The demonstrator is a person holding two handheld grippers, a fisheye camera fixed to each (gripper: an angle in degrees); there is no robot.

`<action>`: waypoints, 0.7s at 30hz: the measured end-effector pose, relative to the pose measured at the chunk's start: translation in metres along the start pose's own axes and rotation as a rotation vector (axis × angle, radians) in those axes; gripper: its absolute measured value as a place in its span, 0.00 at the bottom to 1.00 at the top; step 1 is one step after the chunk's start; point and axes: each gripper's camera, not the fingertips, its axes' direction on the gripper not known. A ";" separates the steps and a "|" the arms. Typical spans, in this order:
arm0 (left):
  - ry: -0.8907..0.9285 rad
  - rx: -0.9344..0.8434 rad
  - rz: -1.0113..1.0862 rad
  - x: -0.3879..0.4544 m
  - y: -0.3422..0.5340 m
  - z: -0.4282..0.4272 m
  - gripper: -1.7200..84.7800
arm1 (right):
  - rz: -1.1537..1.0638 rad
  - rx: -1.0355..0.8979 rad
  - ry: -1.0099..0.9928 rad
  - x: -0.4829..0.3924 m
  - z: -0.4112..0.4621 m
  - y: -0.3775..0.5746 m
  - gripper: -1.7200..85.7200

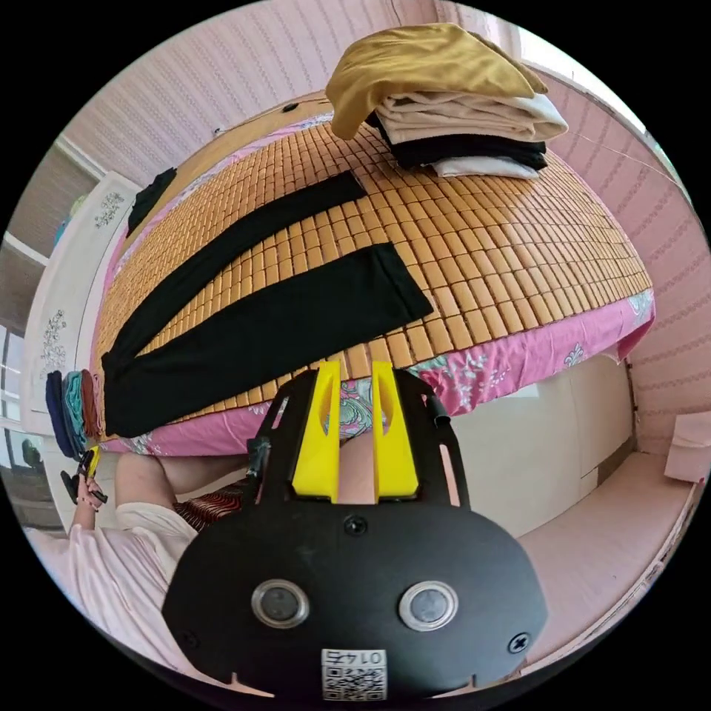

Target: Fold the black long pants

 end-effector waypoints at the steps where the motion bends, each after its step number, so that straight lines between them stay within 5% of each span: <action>1: 0.001 0.008 -0.035 -0.006 -0.003 -0.002 0.06 | 0.049 0.014 -0.038 0.018 0.003 0.000 0.12; 10: 0.056 0.080 -0.210 -0.027 -0.025 -0.013 0.09 | 0.323 0.033 -0.148 0.101 0.048 0.001 0.13; 21: 0.010 0.063 -0.241 -0.012 -0.065 0.006 0.16 | 0.225 0.017 0.126 0.104 0.072 -0.002 0.09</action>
